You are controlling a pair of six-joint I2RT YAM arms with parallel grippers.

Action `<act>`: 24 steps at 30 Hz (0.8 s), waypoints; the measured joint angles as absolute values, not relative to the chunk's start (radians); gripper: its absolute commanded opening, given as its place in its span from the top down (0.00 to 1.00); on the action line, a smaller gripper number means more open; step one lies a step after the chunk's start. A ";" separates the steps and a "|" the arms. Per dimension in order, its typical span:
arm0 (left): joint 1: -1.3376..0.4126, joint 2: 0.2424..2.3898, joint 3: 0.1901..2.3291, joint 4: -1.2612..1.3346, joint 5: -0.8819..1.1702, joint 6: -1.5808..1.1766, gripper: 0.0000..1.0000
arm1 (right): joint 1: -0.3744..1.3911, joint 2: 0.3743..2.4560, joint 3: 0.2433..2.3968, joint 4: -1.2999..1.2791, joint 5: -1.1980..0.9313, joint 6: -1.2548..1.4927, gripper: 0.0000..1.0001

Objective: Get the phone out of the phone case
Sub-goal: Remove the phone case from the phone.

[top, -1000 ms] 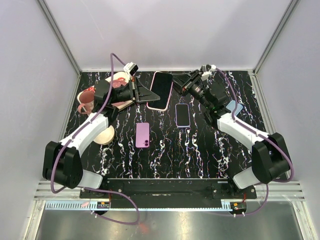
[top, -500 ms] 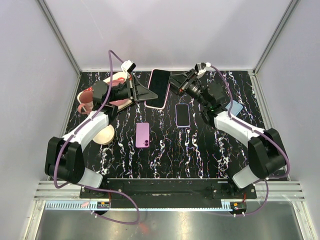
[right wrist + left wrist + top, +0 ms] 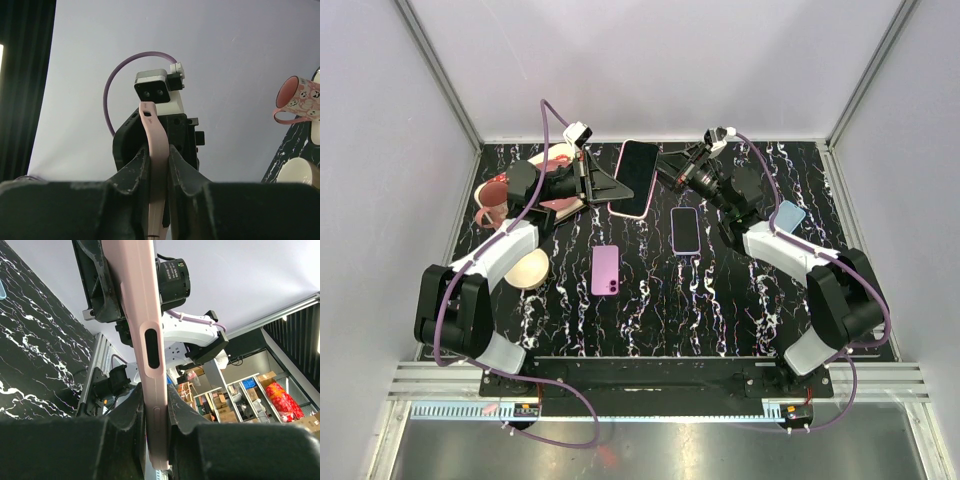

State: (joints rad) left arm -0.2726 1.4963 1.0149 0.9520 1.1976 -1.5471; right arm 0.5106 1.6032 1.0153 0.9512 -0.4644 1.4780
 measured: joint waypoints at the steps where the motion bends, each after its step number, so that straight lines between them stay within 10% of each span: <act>1: -0.273 1.497 1.015 0.951 1.198 -1.544 0.97 | 0.511 1.602 1.016 0.948 -0.463 1.472 1.00; 7: -0.276 1.494 1.015 0.848 1.120 -1.422 0.30 | 0.527 1.530 1.056 0.623 -0.432 1.283 1.00; 10: -0.270 1.464 0.979 0.766 1.061 -1.351 0.12 | 0.596 1.508 1.085 0.416 -0.388 1.149 1.00; 24: -0.248 1.361 0.974 0.197 0.763 -0.976 0.01 | 0.659 1.492 1.190 -0.125 -0.247 0.867 1.00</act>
State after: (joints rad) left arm -0.2478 1.3609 0.9741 0.1967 0.7628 -0.9760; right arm 0.6586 1.4921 1.1896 -0.1249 -0.2470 0.8665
